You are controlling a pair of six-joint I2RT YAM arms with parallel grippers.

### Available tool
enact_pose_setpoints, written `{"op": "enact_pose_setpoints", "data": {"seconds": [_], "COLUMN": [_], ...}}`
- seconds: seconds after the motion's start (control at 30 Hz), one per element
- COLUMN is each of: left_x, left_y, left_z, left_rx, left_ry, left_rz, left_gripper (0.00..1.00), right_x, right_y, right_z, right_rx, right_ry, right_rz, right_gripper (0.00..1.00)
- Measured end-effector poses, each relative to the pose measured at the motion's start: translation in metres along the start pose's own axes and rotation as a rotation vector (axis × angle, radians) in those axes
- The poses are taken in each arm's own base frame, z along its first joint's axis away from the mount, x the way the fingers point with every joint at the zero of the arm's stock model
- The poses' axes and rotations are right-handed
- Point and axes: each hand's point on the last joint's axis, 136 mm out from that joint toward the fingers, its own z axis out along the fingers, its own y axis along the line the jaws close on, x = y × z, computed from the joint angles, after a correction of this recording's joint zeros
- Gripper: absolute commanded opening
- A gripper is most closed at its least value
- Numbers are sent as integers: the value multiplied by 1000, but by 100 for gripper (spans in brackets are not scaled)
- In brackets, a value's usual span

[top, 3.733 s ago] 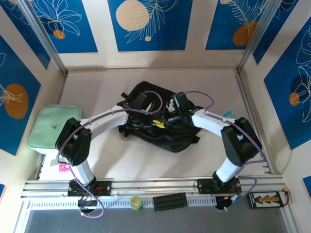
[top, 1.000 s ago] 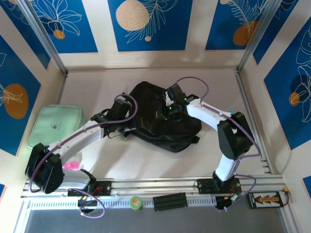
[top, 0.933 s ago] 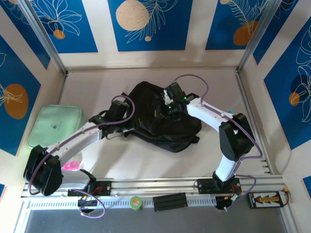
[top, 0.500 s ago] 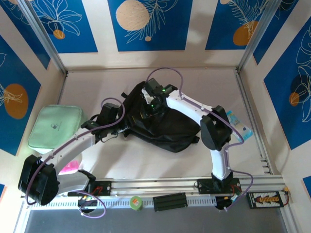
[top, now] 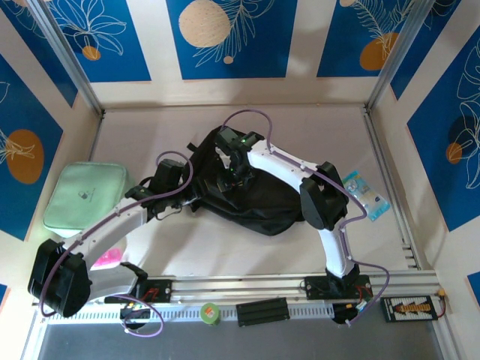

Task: Pack the student bag
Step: Zip the student bag at the center of the table.

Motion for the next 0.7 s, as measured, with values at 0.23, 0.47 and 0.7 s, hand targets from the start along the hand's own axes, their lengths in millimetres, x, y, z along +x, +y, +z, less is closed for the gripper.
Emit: {"op": "enact_pose_setpoints", "data": {"seconds": [0.23, 0.47, 0.7], "left_x": [0, 0, 0], "left_y": [0, 0, 0], "left_z": [0, 0, 0], "left_rx": [0, 0, 1], "left_ry": [0, 0, 0], "left_rz": [0, 0, 0], "left_gripper": [67, 68, 73], "right_x": [12, 16, 13], "right_y": [5, -2, -9], "right_z": [3, 16, 21], "right_rx": [-32, 2, 37], "right_ry": [52, 73, 57], "right_rz": [-6, 12, 40], "right_gripper": [40, 37, 21]}}
